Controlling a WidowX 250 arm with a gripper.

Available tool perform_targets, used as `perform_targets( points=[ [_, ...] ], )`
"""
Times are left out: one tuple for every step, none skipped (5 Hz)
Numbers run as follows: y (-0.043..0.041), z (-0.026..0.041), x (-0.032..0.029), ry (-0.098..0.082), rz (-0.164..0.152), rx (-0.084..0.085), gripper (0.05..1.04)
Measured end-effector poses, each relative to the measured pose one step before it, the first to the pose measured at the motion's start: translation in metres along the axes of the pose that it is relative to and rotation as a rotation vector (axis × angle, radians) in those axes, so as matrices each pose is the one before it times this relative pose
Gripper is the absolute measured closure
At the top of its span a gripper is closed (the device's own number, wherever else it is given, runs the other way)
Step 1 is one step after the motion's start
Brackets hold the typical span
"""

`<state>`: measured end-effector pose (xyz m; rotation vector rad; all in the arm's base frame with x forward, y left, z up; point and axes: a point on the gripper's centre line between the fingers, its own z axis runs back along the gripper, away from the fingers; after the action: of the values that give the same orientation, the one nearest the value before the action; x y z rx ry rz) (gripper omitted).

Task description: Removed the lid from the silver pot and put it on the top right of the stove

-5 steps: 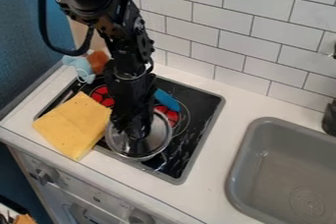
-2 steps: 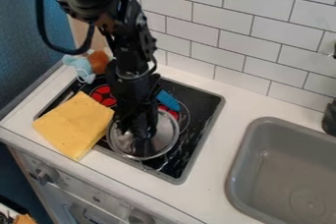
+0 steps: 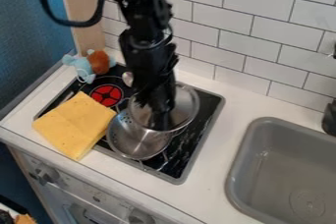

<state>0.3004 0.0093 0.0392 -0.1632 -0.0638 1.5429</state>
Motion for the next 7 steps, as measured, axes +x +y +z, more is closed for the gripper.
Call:
perform_targets(
  points=[
    [-0.03172, -0.00999, -0.02623, 0.0218, -0.0419, -0.0232, 0.801],
    [-0.02556, -0.02318, -0.01269, -0.0139, -0.0143, 0.0107, 0.801],
    [-0.01539, -0.02081, -0.00179, -0.0321, 0.0183, 0.0345, 0.801],
    [-0.01273, -0.02555, 0.00265, -0.0165, 0.0084, 0.0488, 0.801],
    [-0.01093, -0.0218, -0.00021, -0.0008, -0.0077, 0.0337, 0.801],
    [-0.00828, -0.00506, -0.00027, 0.0, -0.0034, 0.0184, 0.801],
    [-0.002, -0.00019, -0.00069, 0.0037, -0.0036, 0.0123, 0.76]
  ],
)
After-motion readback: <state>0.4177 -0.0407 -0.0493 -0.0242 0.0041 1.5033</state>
